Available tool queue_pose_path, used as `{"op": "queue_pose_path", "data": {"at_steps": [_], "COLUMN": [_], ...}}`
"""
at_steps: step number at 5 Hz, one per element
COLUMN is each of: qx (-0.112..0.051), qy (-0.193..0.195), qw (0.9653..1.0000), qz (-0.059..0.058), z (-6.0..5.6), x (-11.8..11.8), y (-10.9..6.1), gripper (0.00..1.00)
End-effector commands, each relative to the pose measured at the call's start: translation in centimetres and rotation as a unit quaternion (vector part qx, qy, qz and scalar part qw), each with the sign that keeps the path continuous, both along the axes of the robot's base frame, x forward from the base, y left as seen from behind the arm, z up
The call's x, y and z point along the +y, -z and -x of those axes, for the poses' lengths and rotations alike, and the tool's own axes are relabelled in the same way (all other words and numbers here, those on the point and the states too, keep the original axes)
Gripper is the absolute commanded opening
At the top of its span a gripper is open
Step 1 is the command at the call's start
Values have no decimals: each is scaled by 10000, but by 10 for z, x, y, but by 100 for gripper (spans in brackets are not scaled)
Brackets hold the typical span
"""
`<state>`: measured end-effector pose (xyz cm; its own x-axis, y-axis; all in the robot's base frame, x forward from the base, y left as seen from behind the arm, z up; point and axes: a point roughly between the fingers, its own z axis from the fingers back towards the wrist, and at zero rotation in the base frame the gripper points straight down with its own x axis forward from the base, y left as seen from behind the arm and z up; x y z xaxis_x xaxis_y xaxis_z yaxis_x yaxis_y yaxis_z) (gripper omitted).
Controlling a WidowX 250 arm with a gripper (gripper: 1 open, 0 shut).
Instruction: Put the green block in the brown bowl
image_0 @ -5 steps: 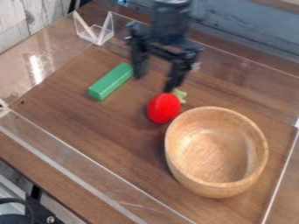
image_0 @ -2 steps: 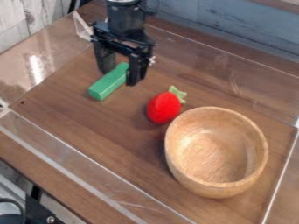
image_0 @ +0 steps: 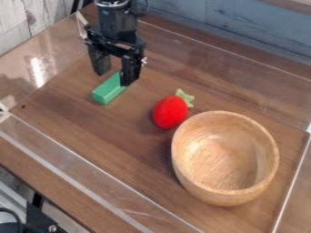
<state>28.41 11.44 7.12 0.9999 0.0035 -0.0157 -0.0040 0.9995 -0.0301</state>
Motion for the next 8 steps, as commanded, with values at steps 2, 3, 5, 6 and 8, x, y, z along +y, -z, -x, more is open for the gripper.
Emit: {"op": "queue_pose_path", "data": {"at_steps": [2, 3, 5, 6, 8], "qx": [-341, -370, -392, -374, -332], "qy": [104, 182, -78, -165, 13], "qw": [9994, 9991, 9989, 9987, 9984], "qz": [3, 95, 244, 317, 464], "z": [-14, -16, -26, -29, -19], "x": [21, 23, 39, 41, 10], "y": [-2, 0, 13, 17, 36], "gripper": [100, 100, 100, 100, 100]}}
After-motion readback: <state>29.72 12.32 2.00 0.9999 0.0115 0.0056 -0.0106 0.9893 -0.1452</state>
